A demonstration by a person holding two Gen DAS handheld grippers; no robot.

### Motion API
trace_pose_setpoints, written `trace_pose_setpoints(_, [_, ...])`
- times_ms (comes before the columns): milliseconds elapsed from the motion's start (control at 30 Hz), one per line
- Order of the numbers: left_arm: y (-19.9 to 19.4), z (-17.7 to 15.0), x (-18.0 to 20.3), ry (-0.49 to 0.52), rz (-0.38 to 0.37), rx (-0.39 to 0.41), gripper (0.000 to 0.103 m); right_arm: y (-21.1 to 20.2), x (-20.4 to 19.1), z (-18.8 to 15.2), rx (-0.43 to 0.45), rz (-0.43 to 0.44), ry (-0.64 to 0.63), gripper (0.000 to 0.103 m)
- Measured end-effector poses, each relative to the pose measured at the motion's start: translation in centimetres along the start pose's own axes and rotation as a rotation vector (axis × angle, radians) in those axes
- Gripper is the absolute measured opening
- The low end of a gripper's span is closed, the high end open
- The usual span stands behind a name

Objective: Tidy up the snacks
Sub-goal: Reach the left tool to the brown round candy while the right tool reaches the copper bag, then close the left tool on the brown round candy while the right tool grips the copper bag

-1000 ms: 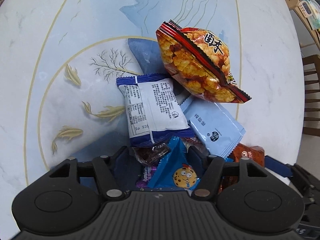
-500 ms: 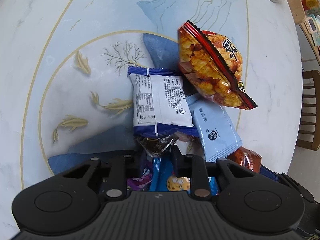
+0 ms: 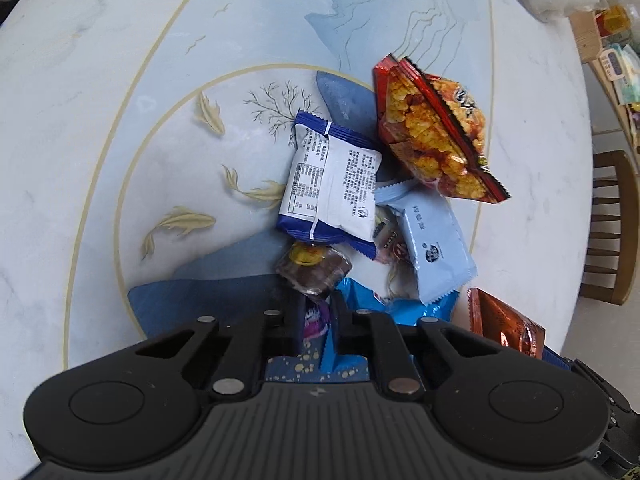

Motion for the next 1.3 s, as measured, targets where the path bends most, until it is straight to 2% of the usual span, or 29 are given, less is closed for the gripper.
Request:
trace_pose_setpoints(167, [-1.4, -0.9, -0.2, 0.022, 0.011, 0.023, 0.012, -1.8, -0.4, -0.7, 0.023, 0.015, -0.009, 0.049])
trace_pose_setpoints(233, [-1.8, -1.3, 0.4, 0.07, 0.056, 0.042, 0.012, -2.2, -0.6, -0.9, 0.029, 0.021, -0.012, 0.049])
trace_pose_setpoints(333, [-2.6, -1.6, 1.3, 0.136, 0.059, 0.045, 0.013, -2.6, -1.0, -1.2, 0.034, 0.035, -0.017, 0.049])
trace_pose_setpoints(400, [-2.5, -1.3, 2.1, 0.165, 0.1, 0.058, 0.016, -2.6, -1.3, -1.5, 0.033, 0.045, -0.02, 0.049])
trace_pose_setpoints(500, [-2.6, -0.7, 2.7, 0.224, 0.157, 0.074, 0.039, -2.7, -1.7, -1.7, 0.036, 0.058, -0.025, 0.049])
trace_pose_setpoints(533, [-2.2, -0.4, 3.0, 0.243, 0.168, 0.07, 0.053, -2.8, -1.8, -1.7, 0.037, 0.063, -0.026, 0.049])
trace_pose_setpoints(567, [-1.9, -0.2, 3.4, 0.265, 0.174, 0.069, 0.062, -2.8, -1.8, -1.8, 0.037, 0.068, -0.026, 0.049])
trace_pose_setpoints(700, [-0.4, 0.6, 4.3, 0.337, 0.279, 0.062, 0.063, -2.7, -1.7, -1.9, 0.037, 0.073, -0.021, 0.049])
trace_pose_setpoints(767, [0.6, 0.9, 4.8, 0.373, 0.305, 0.042, 0.063, -2.6, -1.3, -2.0, 0.035, 0.072, -0.014, 0.049])
trace_pose_setpoints(1000, [2.4, 1.5, 5.8, 0.412, 0.32, 0.001, 0.061, -2.4, -0.3, -1.9, 0.033, 0.071, 0.008, 0.049])
trace_pose_setpoints(1100, [2.8, 1.9, 5.5, 0.392, 0.308, -0.017, 0.055, -2.3, -0.1, -1.8, 0.033, 0.072, 0.009, 0.049])
trace_pose_setpoints(1167, [3.0, 2.0, 5.0, 0.375, 0.294, -0.027, 0.045, -2.4, 0.0, -1.8, 0.034, 0.075, 0.011, 0.049])
trace_pose_setpoints(1300, [3.1, 2.0, 4.5, 0.376, 0.287, -0.023, 0.042, -2.3, 0.2, -1.7, 0.032, 0.074, 0.014, 0.049])
Point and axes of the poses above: each gripper's, at about its wrist camera, not at the fingertips, and y roughly the way its jaws point, x to its right, z to its top, the point moved 5 cm from there along y, roughly the way its jaws point, and after that the axes turned 8 degrees about -x, right-handed, at the moved point
